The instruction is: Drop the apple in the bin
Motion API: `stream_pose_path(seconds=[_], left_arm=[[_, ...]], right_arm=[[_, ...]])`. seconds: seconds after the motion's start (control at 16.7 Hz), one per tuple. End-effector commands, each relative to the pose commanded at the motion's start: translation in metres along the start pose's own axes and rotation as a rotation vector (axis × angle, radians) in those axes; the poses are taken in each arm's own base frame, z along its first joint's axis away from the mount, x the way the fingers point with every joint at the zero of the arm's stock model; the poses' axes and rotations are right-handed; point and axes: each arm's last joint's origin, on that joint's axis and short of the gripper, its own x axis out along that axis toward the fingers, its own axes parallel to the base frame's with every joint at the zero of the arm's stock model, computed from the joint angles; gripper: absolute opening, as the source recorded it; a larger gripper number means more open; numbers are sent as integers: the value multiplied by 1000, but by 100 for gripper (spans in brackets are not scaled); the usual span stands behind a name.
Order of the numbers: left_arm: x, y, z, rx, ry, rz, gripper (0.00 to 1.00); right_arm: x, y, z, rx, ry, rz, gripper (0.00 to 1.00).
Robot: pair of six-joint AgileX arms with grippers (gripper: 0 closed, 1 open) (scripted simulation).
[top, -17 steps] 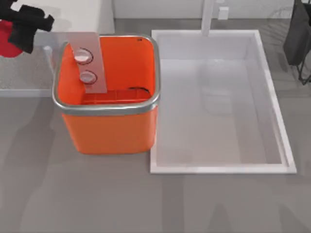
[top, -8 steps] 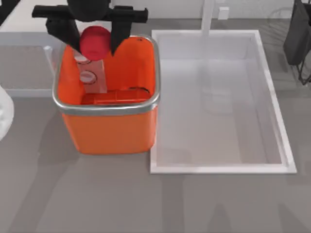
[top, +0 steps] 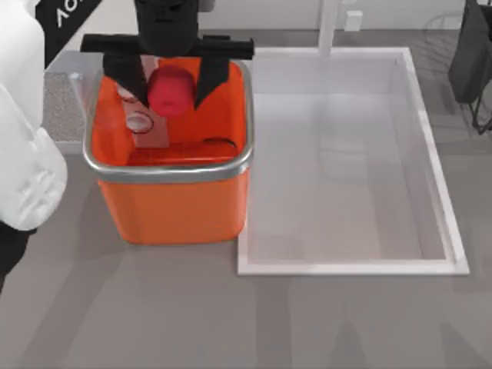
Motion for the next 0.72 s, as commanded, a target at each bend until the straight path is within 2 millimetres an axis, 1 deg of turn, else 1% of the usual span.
stream_pose_path(seconds=[0.18, 0.3, 0.42, 0.6, 0.72], left_arm=[[3, 2, 2, -5, -2, -3, 0], [10, 2, 4, -7, -10, -6, 0], [25, 1, 4, -5, -4, -3, 0], [55, 0, 2, -2, 18, 6, 0], [66, 0, 0, -1, 9, 3, 0]], right_arm=[[0, 0, 0, 0, 0, 0, 100], [0, 0, 0, 0, 0, 0, 100], [0, 0, 0, 0, 0, 0, 100], [0, 0, 0, 0, 0, 0, 100], [0, 0, 0, 0, 0, 0, 100]])
